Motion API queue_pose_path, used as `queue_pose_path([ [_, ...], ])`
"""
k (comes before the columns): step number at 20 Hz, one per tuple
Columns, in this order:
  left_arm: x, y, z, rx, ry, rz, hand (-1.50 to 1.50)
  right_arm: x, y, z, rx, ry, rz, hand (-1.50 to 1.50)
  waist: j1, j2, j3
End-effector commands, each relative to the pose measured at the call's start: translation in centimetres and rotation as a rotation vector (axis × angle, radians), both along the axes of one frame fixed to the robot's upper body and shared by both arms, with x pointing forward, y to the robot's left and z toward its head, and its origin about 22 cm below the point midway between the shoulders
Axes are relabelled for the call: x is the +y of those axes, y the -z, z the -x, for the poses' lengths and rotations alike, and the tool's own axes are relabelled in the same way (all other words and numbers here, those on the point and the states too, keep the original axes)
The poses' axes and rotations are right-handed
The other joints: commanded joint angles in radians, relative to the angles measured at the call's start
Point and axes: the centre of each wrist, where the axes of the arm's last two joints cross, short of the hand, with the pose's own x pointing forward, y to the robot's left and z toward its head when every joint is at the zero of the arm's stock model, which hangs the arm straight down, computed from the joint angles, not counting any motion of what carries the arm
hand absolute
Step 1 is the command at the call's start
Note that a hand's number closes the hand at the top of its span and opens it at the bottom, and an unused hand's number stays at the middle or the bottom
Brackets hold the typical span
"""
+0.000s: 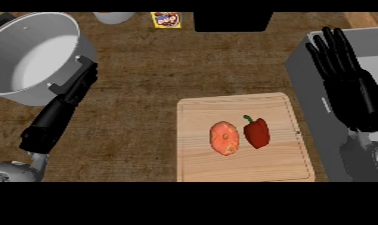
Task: Pick the squash from the cutting board and place it in the cardboard box
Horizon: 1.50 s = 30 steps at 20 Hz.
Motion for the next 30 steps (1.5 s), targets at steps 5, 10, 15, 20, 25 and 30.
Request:
queue_pose_path([
  [5, 2.1, 4.2, 0.4, 0.096, -0.426, 0.154, 0.0, 3.7, 0.2, 2.0, -0.123, 0.002, 0.285, 1.5, -0.004, 0.005, -0.022],
  [10, 0.6, 6.0, 1.2, 0.162, -0.525, 0.241, 0.0, 1.2, 4.8, 4.6, -0.007, 0.272, 0.626, 1.5, -0.031, 0.006, -0.02],
  [15, 0.1, 7.4, 0.7, 0.163, -0.535, 0.225, 0.0, 2.2, 5.8, 8.7, -0.177, 0.325, 0.785, -1.5, -0.031, 0.003, -0.02],
  [20, 0.2, 6.9, -0.1, 0.163, -0.532, 0.256, 0.0, 2.0, 1.8, 10.1, -0.041, 0.311, 1.006, -1.5, -0.022, 0.002, -0.022],
  [25, -0.8, 8.5, 0.5, 0.191, -0.513, 0.253, 0.0, 4.5, -1.6, 10.6, 0.107, 0.239, 1.063, -1.5, -0.008, 0.005, -0.021],
  [30, -2.2, 6.7, -0.8, 0.186, -0.488, 0.252, 0.0, 7.0, -4.5, 11.5, 0.155, 0.157, 1.224, -1.5, -0.004, 0.003, -0.02],
])
